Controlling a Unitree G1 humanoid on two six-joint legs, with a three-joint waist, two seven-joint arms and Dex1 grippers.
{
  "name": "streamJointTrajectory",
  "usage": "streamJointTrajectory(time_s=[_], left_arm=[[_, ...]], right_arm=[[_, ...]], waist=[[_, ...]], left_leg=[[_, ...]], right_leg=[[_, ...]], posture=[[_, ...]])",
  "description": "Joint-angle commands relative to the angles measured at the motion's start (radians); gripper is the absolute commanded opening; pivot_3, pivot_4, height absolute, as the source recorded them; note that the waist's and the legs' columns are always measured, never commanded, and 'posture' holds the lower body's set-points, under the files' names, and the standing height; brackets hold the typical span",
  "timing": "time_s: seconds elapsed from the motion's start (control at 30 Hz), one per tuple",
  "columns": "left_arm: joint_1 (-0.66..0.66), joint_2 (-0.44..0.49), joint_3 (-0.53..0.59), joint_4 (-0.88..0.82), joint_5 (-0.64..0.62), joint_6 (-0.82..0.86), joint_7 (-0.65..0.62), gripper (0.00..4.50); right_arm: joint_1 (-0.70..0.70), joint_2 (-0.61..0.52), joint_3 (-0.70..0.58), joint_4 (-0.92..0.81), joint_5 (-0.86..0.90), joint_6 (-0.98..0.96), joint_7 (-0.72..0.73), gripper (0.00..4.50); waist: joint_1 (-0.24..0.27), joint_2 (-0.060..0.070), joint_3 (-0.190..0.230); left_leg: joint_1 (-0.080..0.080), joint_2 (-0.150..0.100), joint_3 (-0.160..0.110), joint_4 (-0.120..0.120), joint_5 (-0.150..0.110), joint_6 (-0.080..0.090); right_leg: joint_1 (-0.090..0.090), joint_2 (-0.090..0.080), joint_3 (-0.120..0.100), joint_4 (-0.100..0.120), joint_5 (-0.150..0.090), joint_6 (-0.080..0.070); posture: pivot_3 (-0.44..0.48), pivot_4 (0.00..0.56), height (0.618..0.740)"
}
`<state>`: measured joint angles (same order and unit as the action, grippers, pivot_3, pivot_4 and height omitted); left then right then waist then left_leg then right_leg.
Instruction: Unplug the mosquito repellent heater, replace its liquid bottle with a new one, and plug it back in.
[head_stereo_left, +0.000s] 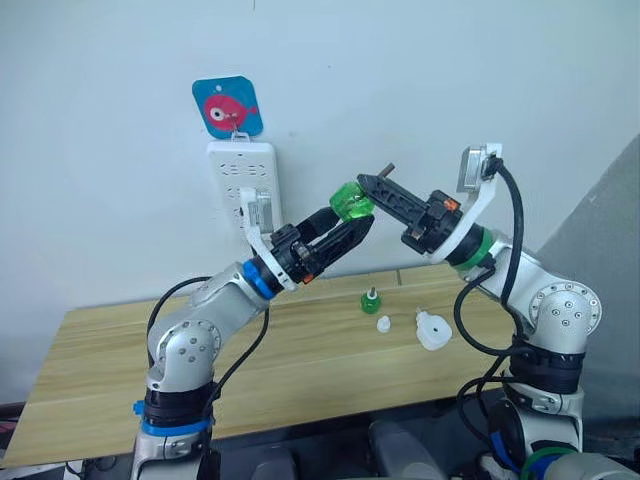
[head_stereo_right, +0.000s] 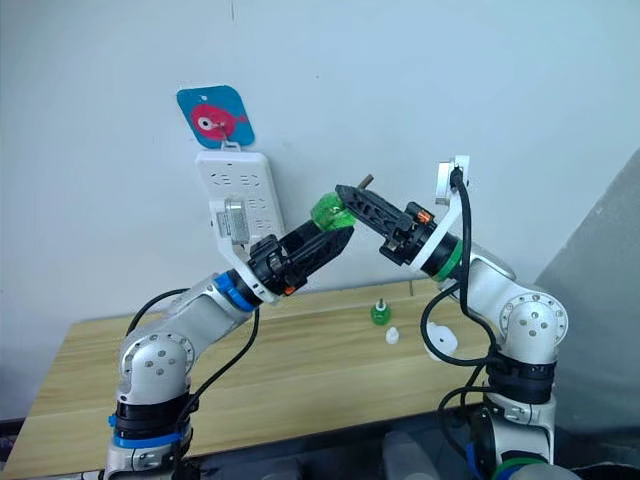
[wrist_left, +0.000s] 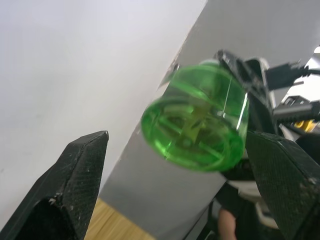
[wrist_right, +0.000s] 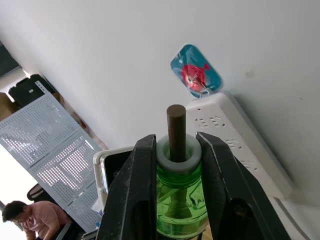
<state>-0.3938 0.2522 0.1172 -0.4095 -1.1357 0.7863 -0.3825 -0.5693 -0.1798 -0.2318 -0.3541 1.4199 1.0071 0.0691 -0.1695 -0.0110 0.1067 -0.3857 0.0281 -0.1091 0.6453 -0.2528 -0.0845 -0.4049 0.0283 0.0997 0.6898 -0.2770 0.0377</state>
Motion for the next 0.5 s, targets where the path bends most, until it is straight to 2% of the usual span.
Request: streamJointTrajectory(time_s=[0.03, 0.3, 0.5], left_arm=[[-0.023, 0.02, 0.028, -0.027, -0.073, 0.019, 0.008, 4.5], [-0.034, 0.062, 0.035, -0.015, -0.169, 0.044, 0.013, 4.5], [-0.058, 0.16, 0.051, 0.041, -0.193, 0.077, -0.087, 4.5]], right_arm=[[-0.018, -0.009, 0.007, -0.034, 0.07, -0.039, -0.037, 0.82], [0.03, -0.034, 0.026, -0.007, 0.173, -0.069, -0.043, 0.82], [0.082, -0.095, 0.024, 0.011, 0.246, -0.065, -0.005, 0.82]], waist=[[0.0, 0.001, -0.003], [0.0, 0.003, -0.006], [0.001, 0.004, -0.006]], left_leg=[[0.0, 0.0, 0.0, 0.0, 0.0, 0.0], [0.0, 0.0, 0.0, 0.0, 0.0, 0.0], [0.001, 0.0, 0.0, 0.0, 0.0, 0.0]], right_leg=[[0.0, 0.0, 0.0, 0.0, 0.0, 0.0], [0.0, 0.0, 0.0, 0.0, -0.001, 0.001], [0.0, 0.001, 0.0, 0.0, -0.002, 0.002]], posture=[[-0.16, 0.033, 0.728], [-0.161, 0.033, 0.728], [-0.159, 0.038, 0.728]])
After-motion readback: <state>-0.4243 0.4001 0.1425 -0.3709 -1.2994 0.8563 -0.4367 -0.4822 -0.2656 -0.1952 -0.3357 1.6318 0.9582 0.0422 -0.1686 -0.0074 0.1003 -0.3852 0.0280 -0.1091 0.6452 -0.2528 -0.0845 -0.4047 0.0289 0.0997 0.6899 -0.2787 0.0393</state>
